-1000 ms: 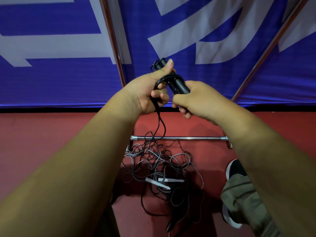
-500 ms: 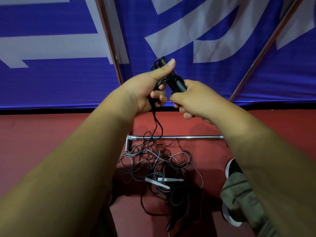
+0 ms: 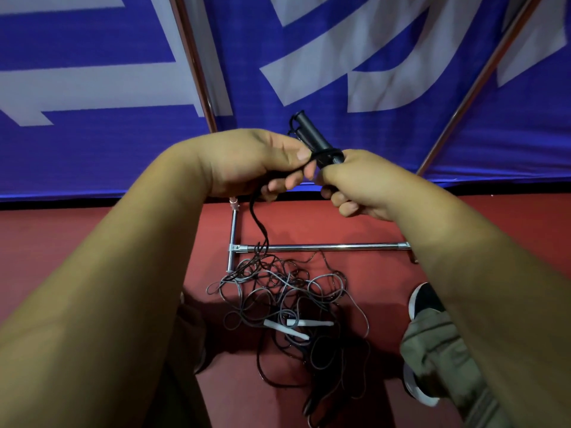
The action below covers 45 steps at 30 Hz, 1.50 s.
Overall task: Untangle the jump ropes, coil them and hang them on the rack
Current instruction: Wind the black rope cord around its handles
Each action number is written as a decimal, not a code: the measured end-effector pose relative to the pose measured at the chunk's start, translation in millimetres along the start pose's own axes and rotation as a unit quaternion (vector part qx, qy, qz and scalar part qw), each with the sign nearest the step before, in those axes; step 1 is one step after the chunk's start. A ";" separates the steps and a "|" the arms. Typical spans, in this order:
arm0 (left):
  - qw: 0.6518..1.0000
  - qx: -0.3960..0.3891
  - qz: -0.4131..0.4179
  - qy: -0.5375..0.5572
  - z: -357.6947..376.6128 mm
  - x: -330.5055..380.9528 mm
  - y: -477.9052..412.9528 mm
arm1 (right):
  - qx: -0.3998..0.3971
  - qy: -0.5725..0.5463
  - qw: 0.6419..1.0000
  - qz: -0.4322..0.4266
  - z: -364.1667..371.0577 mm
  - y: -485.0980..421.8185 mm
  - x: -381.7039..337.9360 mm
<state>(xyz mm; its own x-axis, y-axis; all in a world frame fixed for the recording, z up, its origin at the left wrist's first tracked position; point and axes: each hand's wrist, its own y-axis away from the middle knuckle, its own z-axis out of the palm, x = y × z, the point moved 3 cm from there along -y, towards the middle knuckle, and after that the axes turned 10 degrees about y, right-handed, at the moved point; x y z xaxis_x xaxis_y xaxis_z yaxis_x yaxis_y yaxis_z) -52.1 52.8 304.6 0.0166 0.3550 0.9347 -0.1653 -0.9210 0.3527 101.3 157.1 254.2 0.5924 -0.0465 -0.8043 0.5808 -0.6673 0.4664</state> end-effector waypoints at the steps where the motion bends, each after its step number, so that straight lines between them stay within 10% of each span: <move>1: 1.000 -0.006 -0.004 -0.015 -1.3 -1.4 1.5 | -0.001 -0.016 1.000 0.002 0.0 -0.1 -0.2; 13: 0.986 -0.008 -0.130 -0.101 1.9 -27.9 -3.4 | -0.152 -0.145 0.976 -0.060 7.7 21.9 -16.2; 25: 0.979 0.001 -0.143 -0.147 4.1 -34.4 -9.6 | -0.139 -0.161 0.977 -0.032 3.0 28.5 -24.8; 34: 0.955 0.084 0.033 -0.283 -16.3 -25.5 -18.1 | -0.321 -0.096 0.942 -0.028 2.9 52.0 -24.4; 39: 0.990 0.032 0.087 -0.105 -14.7 -13.2 -11.0 | -0.449 0.016 0.893 0.015 9.7 67.0 -17.4; 45: 0.979 0.054 0.095 -0.172 -1.3 1.7 -6.0 | -0.414 0.074 0.905 0.064 18.4 55.6 -2.3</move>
<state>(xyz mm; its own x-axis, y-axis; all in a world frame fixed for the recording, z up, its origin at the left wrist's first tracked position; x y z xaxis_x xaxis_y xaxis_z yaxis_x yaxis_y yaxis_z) -52.3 59.1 304.0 0.3292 0.1184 0.9368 -0.0924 -0.9833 0.1567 122.0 106.5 275.1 0.7179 0.0569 -0.6938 0.6845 0.1243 0.7184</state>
